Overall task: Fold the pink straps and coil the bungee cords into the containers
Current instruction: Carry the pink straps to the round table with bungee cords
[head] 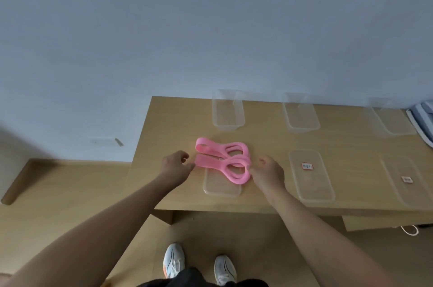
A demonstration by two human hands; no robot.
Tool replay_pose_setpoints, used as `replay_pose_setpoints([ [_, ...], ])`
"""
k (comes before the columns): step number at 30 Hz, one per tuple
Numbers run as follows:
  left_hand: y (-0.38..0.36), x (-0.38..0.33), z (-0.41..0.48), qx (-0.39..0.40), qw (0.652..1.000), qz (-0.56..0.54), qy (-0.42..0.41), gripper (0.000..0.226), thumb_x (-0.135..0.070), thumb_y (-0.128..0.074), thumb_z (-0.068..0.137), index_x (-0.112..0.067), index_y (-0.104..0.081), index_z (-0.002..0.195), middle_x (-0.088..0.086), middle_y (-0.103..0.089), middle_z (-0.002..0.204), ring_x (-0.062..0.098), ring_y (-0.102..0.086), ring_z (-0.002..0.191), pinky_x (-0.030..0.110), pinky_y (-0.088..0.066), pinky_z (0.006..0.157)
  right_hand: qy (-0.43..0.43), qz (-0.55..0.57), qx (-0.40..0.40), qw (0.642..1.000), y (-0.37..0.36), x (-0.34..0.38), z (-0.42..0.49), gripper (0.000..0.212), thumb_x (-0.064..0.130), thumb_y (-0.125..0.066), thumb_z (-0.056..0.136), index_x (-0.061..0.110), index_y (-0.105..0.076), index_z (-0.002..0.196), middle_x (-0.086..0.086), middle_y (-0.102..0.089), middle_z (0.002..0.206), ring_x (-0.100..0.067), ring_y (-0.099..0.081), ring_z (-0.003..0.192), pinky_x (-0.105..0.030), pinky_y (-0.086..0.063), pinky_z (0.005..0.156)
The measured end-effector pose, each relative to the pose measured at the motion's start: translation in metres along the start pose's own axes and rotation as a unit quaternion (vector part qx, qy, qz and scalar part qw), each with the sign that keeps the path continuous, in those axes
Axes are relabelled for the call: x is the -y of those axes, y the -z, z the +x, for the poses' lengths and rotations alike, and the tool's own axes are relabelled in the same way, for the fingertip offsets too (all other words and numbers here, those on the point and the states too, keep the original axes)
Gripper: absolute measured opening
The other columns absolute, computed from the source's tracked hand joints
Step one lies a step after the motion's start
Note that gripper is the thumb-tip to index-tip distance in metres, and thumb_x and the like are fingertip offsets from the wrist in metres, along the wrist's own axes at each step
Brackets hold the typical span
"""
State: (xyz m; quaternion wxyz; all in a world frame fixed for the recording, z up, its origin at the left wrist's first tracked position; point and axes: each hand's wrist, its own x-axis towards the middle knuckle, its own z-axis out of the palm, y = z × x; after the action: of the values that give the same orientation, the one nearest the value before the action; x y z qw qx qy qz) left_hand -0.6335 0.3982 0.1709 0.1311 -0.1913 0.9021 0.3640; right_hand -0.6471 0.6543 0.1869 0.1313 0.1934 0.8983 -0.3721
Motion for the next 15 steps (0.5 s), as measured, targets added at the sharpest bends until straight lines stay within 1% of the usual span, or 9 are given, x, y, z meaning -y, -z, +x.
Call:
replay_pose_setpoints([
  [1,0.003,0.007,-0.006,0.000,1.000,0.016,-0.011,0.043,-0.031,-0.069,0.097,-0.013,-0.062,0.136,0.007,-0.066,0.132,0.024,-0.062,0.118,0.032,-0.048,0.093,0.049,-0.028,0.000,0.998,0.001,0.002,-0.004,0.031,0.029,-0.063,0.086,0.018,-0.064,0.115,0.004,-0.064,0.094,-0.018,-0.057,0.080,-0.031,-0.044,0.065],
  [2,0.005,0.015,-0.013,-0.003,0.999,0.029,-0.020,0.043,-0.032,-0.069,0.098,-0.014,-0.062,0.136,0.006,-0.066,0.133,0.023,-0.063,0.117,0.032,-0.049,0.094,0.102,-0.052,0.002,0.993,0.000,0.005,-0.009,0.026,0.029,-0.063,0.087,0.020,-0.065,0.111,0.003,-0.066,0.095,-0.017,-0.056,0.078,-0.030,-0.044,0.063],
  [4,0.010,0.032,-0.031,-0.017,0.999,0.040,-0.024,0.042,-0.032,-0.069,0.097,-0.016,-0.062,0.136,0.004,-0.066,0.133,0.022,-0.062,0.117,0.032,-0.049,0.094,0.201,-0.091,0.019,0.975,-0.004,0.012,-0.019,0.027,0.028,-0.065,0.088,0.021,-0.067,0.114,0.000,-0.068,0.105,-0.021,-0.061,0.089,-0.032,-0.049,0.072],
  [7,0.017,0.060,-0.067,-0.041,0.998,0.042,-0.004,0.042,-0.035,-0.070,0.096,-0.020,-0.062,0.135,0.003,-0.065,0.130,0.022,-0.061,0.113,0.032,-0.048,0.089,0.315,-0.135,0.059,0.938,-0.019,0.023,-0.038,0.038,0.023,-0.068,0.088,0.017,-0.065,0.126,-0.004,-0.067,0.115,-0.026,-0.062,0.105,-0.038,-0.052,0.084],
  [9,0.022,0.081,-0.096,-0.065,0.997,0.041,0.022,0.042,-0.036,-0.070,0.094,-0.021,-0.063,0.133,0.003,-0.066,0.127,0.022,-0.060,0.108,0.034,-0.048,0.089,0.361,-0.175,0.102,0.910,-0.035,0.029,-0.050,0.047,0.025,-0.068,0.088,0.017,-0.060,0.133,-0.005,-0.064,0.125,-0.027,-0.057,0.117,-0.041,-0.048,0.095],
  [10,0.023,0.093,-0.114,-0.082,0.995,0.038,0.038,0.042,-0.036,-0.070,0.094,-0.021,-0.063,0.132,0.004,-0.066,0.127,0.023,-0.061,0.108,0.037,-0.050,0.091,0.378,-0.196,0.126,0.896,-0.046,0.032,-0.057,0.052,0.029,-0.068,0.088,0.016,-0.057,0.137,-0.006,-0.061,0.133,-0.028,-0.053,0.125,-0.041,-0.044,0.103],
  [12,0.025,0.116,-0.152,-0.119,0.990,0.034,0.073,0.043,-0.036,-0.071,0.093,-0.021,-0.063,0.132,0.005,-0.066,0.129,0.027,-0.061,0.114,0.041,-0.050,0.097,0.417,-0.225,0.166,0.865,-0.068,0.036,-0.071,0.059,0.035,-0.067,0.090,0.015,-0.050,0.143,-0.006,-0.053,0.143,-0.028,-0.043,0.135,-0.039,-0.035,0.114],
  [13,0.025,0.127,-0.173,-0.136,0.986,0.032,0.093,0.043,-0.037,-0.070,0.094,-0.021,-0.063,0.134,0.005,-0.065,0.132,0.027,-0.061,0.117,0.041,-0.049,0.099,0.444,-0.233,0.182,0.846,-0.080,0.039,-0.080,0.061,0.038,-0.067,0.090,0.015,-0.049,0.144,-0.006,-0.052,0.144,-0.028,-0.041,0.136,-0.038,-0.032,0.115],
  [15,0.023,0.149,-0.217,-0.168,0.975,0.030,0.142,0.045,-0.038,-0.069,0.094,-0.022,-0.061,0.136,0.003,-0.064,0.136,0.026,-0.061,0.119,0.037,-0.049,0.098,0.493,-0.237,0.215,0.809,-0.104,0.041,-0.098,0.063,0.042,-0.066,0.090,0.017,-0.048,0.145,-0.003,-0.052,0.143,-0.026,-0.041,0.133,-0.035,-0.033,0.112],
])
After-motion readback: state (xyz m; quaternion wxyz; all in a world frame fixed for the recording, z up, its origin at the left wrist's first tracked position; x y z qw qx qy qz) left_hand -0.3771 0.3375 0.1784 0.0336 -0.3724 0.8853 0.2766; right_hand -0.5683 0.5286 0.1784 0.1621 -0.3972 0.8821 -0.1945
